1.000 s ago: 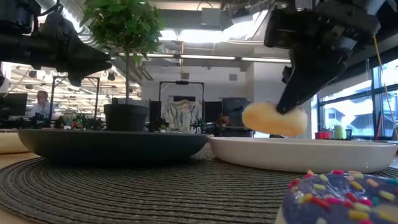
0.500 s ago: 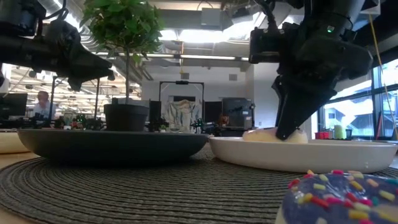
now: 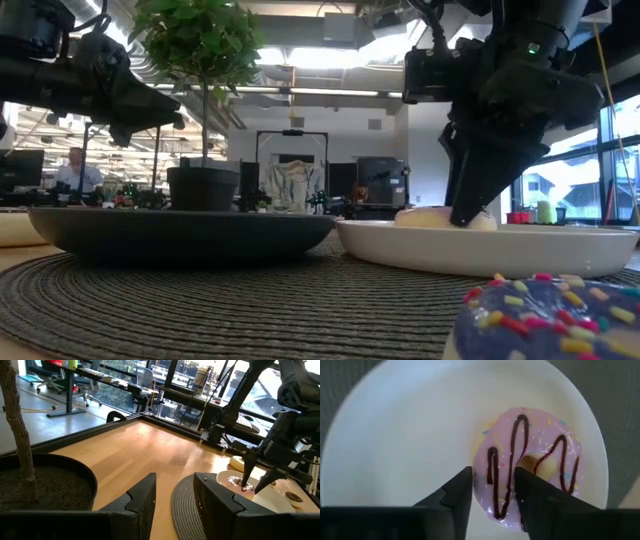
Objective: Pick & Place donuts
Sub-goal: Put the large purple donut onto the white plate, then put the large white donut onto the white plate
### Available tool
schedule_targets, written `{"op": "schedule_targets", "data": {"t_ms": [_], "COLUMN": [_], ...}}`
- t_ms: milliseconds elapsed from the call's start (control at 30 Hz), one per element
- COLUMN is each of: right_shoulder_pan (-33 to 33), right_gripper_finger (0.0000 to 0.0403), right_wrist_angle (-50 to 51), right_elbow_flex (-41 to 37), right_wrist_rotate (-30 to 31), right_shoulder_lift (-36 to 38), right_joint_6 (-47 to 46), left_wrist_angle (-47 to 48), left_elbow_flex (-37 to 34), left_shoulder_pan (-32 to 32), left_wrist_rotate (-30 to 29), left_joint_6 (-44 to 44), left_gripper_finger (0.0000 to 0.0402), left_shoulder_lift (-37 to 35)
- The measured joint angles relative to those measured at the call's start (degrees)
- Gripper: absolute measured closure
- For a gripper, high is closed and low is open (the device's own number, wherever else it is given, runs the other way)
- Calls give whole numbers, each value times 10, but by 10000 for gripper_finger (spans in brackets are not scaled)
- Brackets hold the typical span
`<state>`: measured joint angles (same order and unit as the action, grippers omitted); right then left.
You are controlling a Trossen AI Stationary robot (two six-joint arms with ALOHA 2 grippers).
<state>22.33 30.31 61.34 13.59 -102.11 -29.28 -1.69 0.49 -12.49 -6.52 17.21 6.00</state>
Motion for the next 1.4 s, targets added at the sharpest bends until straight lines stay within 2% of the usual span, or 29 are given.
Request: {"op": "schedule_targets", "data": {"t_ms": [267, 567, 633, 733, 1033, 1267, 1400], "right_shoulder_pan": [0, 3, 10, 29, 123, 174, 191], "right_gripper_finger": [215, 218, 218, 219, 219, 219, 219], "right_wrist_angle": [21, 34, 48, 93, 346, 367, 369], "right_elbow_flex": [0, 0, 0, 0, 0, -25, -60], "right_wrist_rotate": [18, 16, -8, -36, -30, -35, -70], "right_shoulder_lift": [31, 75, 95, 125, 170, 170, 170], "right_joint_6": [-2, -18, -47, -135, -527, -653, -714], "left_wrist_angle": [0, 0, 0, 0, 0, 0, 0], "left_elbow_flex": [0, 0, 0, 0, 0, 0, 0], "left_shoulder_pan": [0, 0, 0, 0, 0, 0, 0], "left_wrist_rotate": [0, 0, 0, 0, 0, 0, 1], "left_joint_6": [0, 0, 0, 0, 0, 0, 0], "left_gripper_finger": [274, 274, 274, 274, 274, 274, 274], "left_shoulder_lift": [0, 0, 0, 0, 0, 0, 0]}}
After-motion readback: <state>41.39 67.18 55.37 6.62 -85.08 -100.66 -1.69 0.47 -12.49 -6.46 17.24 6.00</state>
